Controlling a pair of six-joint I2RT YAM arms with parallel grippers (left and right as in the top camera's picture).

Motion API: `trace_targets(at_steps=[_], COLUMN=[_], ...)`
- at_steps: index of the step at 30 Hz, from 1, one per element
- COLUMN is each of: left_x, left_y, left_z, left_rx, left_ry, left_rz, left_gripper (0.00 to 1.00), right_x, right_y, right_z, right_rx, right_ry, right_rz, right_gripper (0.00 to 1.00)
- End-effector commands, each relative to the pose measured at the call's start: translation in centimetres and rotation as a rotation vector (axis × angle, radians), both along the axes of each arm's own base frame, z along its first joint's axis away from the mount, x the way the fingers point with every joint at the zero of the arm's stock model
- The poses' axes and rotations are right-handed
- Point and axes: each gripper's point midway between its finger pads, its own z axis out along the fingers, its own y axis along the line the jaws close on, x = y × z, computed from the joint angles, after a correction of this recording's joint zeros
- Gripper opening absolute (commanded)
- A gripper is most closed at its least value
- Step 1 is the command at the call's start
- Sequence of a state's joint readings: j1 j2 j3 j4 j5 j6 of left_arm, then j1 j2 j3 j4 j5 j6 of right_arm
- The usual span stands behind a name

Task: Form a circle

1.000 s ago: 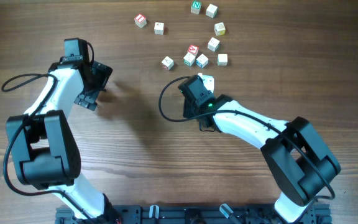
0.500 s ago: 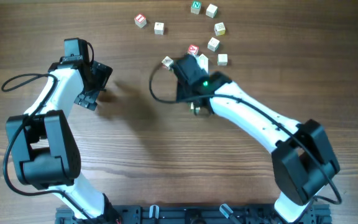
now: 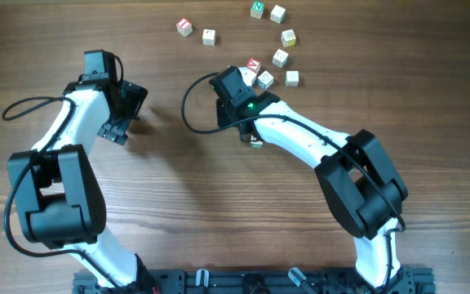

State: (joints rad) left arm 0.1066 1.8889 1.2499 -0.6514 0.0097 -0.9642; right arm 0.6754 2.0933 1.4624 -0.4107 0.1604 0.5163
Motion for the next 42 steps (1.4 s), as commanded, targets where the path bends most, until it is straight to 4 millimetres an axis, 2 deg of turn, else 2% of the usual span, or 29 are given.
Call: trace_targets(at_steps=[1,5,8,13,15,21,23,30,42], left_x=[0.0,0.0,0.0,0.0,0.0,0.0,0.0,0.0,0.0], left_y=[0.0,0.0,0.0,0.0,0.0,0.0,0.0,0.0,0.0], left_z=[-0.4,-0.4,-0.4,-0.4,-0.4,-0.4,-0.4,-0.4,-0.4], left_rx=[-0.004,-0.004,-0.004,-0.004,-0.004,-0.004,-0.004,-0.004,-0.004], left_ry=[0.01,0.01,0.01,0.01,0.01,0.01,0.01,0.01,0.01], left_rz=[0.01,0.01,0.01,0.01,0.01,0.01,0.01,0.01,0.01], left_gripper=[1.0,1.0,1.0,1.0,1.0,1.0,1.0,1.0,1.0], right_x=[1.3,1.5,1.8,2.4,2.6,5.2,5.1,3.7,2.3], right_y=[0.5,0.4,-0.8,-1.5,-2.2,-4.7,-4.9,-5.9,-5.0], right_z=[1.6,1.6,1.6,1.5,1.4,2.7,2.4,1.1,-1.4], right_rx=[0.002,-0.017,-0.054,-0.012,-0.014,0.027,0.06,0.016,0.028], right_ry=[-0.075,-0.088,-0.102,-0.068,-0.059,-0.085,-0.046,0.025,0.113], right_rz=[0.003,0.015,-0.035,-0.049,-0.071,-0.179,-0.171,-0.175,-0.101], right_gripper=[0.14,0.14,0.12,0.12,0.09,0.09,0.08,0.05,0.05])
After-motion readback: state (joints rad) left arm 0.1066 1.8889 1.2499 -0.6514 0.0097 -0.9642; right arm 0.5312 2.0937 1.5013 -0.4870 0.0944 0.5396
